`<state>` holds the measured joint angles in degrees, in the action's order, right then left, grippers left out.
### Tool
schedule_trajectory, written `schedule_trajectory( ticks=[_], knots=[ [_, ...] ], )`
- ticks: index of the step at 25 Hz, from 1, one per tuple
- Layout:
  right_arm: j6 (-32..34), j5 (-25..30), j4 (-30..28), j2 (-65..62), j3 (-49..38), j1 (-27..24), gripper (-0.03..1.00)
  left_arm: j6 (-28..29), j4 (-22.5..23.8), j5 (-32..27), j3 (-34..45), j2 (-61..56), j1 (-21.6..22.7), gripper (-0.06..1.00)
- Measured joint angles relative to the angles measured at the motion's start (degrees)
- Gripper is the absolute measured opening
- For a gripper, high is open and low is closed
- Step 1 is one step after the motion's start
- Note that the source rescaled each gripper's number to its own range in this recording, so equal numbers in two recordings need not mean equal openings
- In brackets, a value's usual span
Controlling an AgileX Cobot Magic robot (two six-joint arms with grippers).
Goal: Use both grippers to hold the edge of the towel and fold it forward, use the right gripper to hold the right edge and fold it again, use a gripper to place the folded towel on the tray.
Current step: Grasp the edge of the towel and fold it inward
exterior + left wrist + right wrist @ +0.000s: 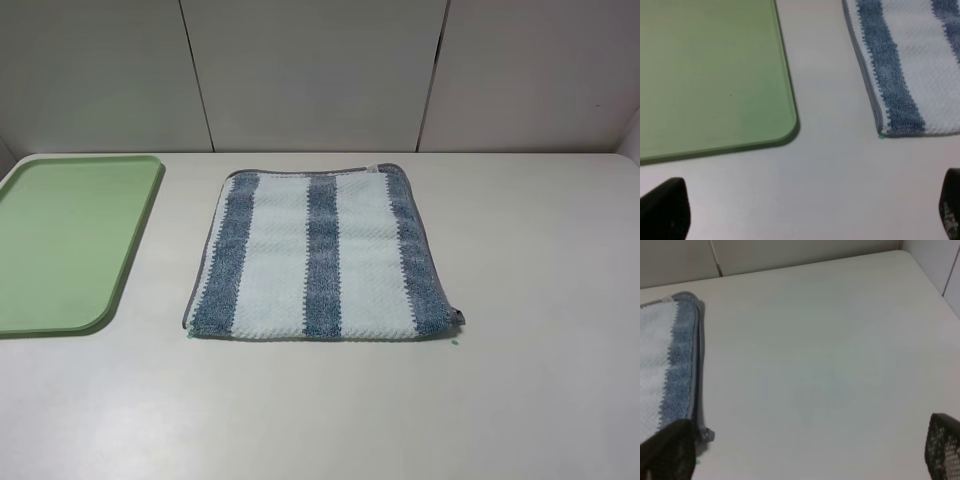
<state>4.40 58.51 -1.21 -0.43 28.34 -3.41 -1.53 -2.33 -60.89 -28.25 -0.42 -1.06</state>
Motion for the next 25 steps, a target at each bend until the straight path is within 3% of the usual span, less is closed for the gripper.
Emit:
schedule_trajectory(
  ticks=[25],
  knots=[
    [0.0, 0.0, 0.0, 0.0, 0.0, 0.0, 1.00, 0.0, 0.0, 0.0, 0.0, 0.0, 0.0, 1.00]
  ],
)
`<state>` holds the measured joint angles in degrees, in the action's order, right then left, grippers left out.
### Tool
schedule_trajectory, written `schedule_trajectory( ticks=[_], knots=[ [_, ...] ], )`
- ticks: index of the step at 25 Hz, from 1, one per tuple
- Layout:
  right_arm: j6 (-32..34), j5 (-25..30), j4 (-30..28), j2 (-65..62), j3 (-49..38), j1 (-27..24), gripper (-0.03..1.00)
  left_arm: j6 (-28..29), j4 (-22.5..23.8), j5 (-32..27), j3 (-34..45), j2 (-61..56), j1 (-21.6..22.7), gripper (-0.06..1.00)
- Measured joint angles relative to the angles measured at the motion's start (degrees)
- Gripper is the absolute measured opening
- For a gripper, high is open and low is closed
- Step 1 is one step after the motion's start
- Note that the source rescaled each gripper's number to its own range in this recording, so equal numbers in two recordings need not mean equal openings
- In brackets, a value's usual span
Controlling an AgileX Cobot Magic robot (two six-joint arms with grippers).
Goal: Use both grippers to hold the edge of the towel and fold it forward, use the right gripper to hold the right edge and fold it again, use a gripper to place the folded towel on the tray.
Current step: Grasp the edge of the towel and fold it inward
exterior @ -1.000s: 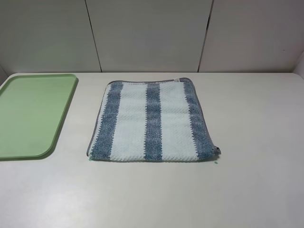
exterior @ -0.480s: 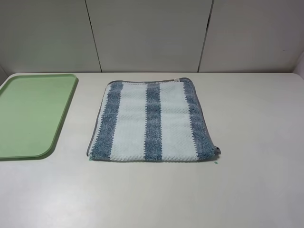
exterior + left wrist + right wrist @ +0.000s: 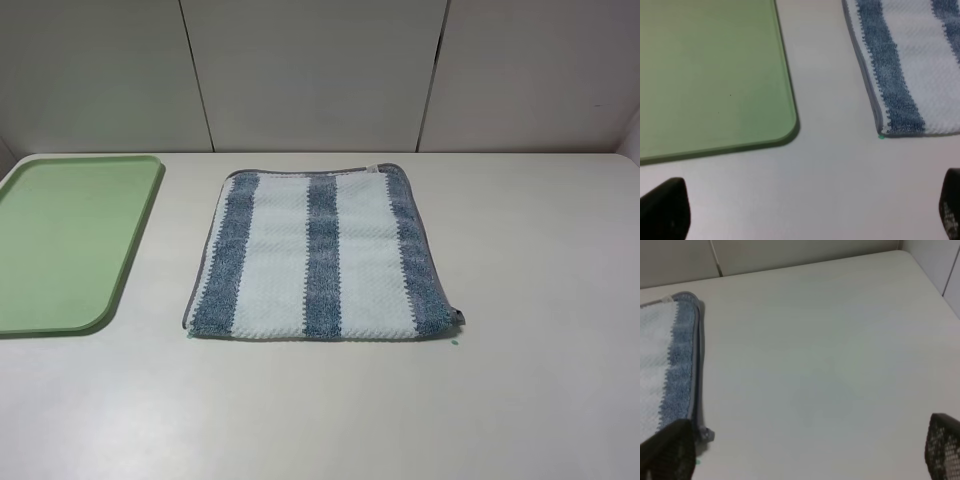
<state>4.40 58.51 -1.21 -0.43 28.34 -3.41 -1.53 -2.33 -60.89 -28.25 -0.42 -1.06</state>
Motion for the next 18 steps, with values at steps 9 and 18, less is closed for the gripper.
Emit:
schedule_trajectory(
  ticks=[9, 18],
  knots=[
    [0.0, 0.0, 0.2, 0.0, 0.0, 0.0, 1.00, 0.0, 0.0, 0.0, 0.0, 0.0, 0.0, 1.00],
    [0.0, -3.1, 0.2, 3.3, 2.6, 0.0, 1.00, 0.0, -0.3, -0.7, -3.8, 3.6, 0.0, 1.00]
  ],
)
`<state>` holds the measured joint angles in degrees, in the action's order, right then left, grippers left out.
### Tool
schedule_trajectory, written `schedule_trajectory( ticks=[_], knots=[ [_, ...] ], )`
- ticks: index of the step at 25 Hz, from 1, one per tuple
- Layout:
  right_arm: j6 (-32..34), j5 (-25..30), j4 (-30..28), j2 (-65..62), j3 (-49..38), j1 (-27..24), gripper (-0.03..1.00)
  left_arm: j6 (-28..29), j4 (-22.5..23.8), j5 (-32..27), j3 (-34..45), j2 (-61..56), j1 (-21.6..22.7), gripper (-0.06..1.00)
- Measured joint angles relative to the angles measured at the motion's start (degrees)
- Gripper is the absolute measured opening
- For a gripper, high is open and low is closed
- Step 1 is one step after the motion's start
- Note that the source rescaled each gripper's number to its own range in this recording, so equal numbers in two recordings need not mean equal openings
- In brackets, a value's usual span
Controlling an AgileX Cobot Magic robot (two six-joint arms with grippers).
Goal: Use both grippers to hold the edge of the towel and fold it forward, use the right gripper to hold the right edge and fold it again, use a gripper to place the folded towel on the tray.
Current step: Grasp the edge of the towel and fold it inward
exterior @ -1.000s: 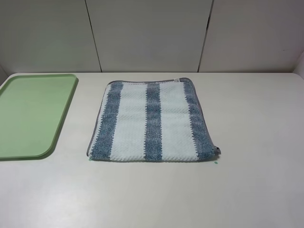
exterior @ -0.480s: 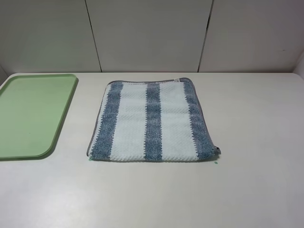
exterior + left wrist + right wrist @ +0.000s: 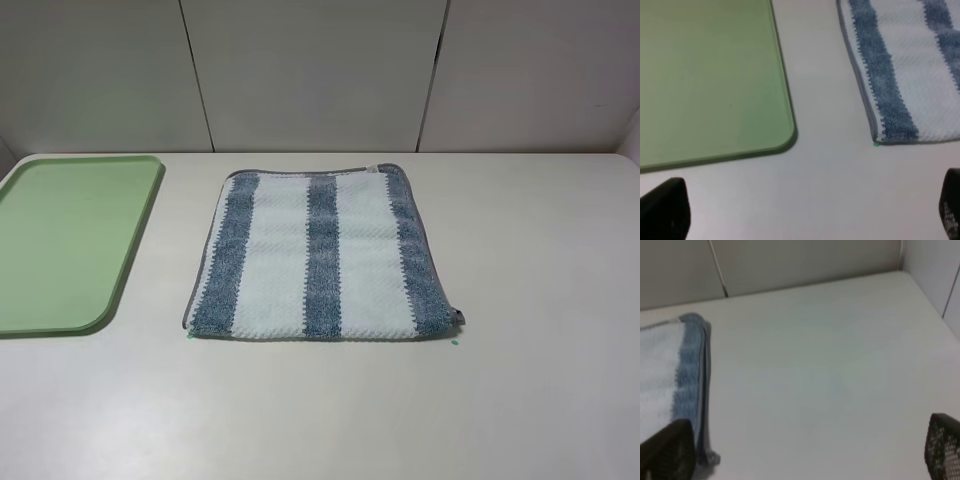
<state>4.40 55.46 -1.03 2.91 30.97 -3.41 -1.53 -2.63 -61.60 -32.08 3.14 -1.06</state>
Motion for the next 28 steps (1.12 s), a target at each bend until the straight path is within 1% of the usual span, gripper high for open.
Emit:
schedule_trajectory(
  ticks=[4, 9, 13, 18, 22, 28],
  knots=[
    [0.0, -3.0, 0.0, 8.1, 3.7, 0.0, 1.00, 0.0, 0.0, -0.2, -3.0, 7.2, 0.0, 1.00],
    [0.0, -4.2, 0.2, 20.2, 9.2, 0.0, 1.00, -0.7, 0.0, 0.3, -7.1, 17.3, 0.0, 1.00],
    [0.0, -5.2, 1.0, 29.1, 13.6, 0.0, 1.00, -2.2, 0.0, 3.0, -10.6, 26.0, 0.0, 1.00],
    [-1.6, -7.5, 1.0, 38.8, 18.9, 0.0, 1.00, -5.9, 0.0, 6.5, -15.4, 37.0, 0.0, 1.00],
    [-4.4, -8.0, 2.9, 46.4, 23.8, 0.0, 1.00, -9.4, 0.0, 7.3, -19.5, 45.6, 0.0, 1.00],
    [-13.9, -8.1, 6.7, 57.8, 31.0, 0.0, 1.00, -15.9, 0.0, 7.9, -25.7, 57.8, 0.0, 1.00]
  ],
)
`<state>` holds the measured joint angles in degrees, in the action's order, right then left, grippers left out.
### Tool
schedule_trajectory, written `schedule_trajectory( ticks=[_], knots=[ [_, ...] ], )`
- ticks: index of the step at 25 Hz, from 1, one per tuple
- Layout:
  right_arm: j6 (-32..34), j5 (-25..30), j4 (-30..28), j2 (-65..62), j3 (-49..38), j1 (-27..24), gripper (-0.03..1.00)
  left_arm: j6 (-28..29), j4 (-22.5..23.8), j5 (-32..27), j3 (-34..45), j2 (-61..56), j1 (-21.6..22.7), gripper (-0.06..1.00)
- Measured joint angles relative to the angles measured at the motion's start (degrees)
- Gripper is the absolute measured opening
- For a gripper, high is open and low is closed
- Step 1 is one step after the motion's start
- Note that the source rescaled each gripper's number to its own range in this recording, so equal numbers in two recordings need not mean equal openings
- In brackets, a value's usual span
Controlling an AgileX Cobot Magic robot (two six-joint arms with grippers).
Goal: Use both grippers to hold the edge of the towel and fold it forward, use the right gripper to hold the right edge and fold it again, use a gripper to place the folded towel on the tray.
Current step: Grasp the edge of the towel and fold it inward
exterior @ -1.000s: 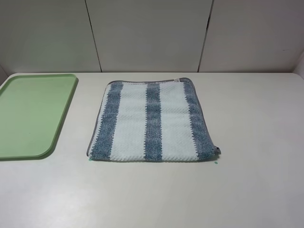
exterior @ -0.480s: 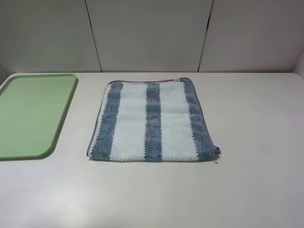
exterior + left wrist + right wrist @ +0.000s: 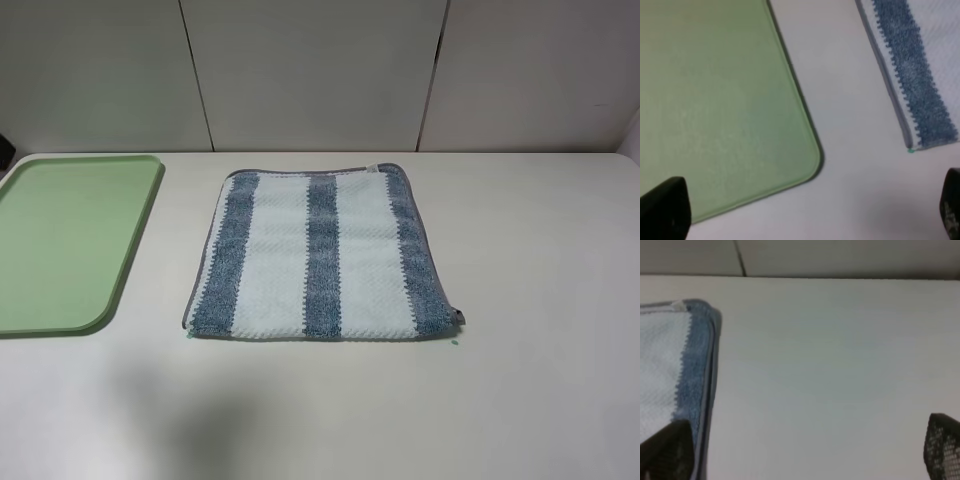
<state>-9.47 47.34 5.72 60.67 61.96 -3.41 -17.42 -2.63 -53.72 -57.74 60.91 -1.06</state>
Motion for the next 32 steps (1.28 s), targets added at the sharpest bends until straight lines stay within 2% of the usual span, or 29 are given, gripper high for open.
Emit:
schedule_trajectory(
  ticks=[4, 8, 13, 16, 20, 24, 27, 32],
  knots=[
    [-6.1, 0.5, 3.3, 6.7, 3.5, 0.0, 1.00, -3.9, 0.0, 0.8, -3.4, 7.2, -0.5, 1.00],
    [-10.4, 0.5, 4.8, 12.6, 5.9, 1.5, 1.00, -8.2, 0.1, 3.1, -5.8, 13.6, -4.6, 1.00],
    [-16.3, 0.5, 4.5, 19.0, 8.5, 8.7, 1.00, -13.5, 0.0, 5.1, -8.4, 21.1, -12.0, 1.00],
    [-17.3, 0.4, 2.6, 22.3, 9.6, 13.3, 1.00, -15.0, 0.0, 5.5, -9.2, 25.0, -15.8, 1.00],
    [-17.7, 0.4, 0.4, 24.8, 9.8, 17.6, 1.00, -16.5, 0.0, 5.9, -9.2, 27.3, -19.4, 1.00],
    [-21.6, 0.4, 0.0, 25.9, 10.0, 20.7, 1.00, -20.0, -0.2, 5.9, -9.2, 28.1, -21.8, 1.00],
    [-25.6, 0.3, 0.1, 27.0, 10.0, 23.2, 1.00, -23.0, -2.5, 5.5, -9.2, 29.3, -22.3, 1.00],
    [-30.4, 0.1, 0.6, 30.8, 10.0, 27.0, 1.00, -28.1, -8.9, 4.5, -9.0, 31.1, -22.3, 1.00]
  ],
)
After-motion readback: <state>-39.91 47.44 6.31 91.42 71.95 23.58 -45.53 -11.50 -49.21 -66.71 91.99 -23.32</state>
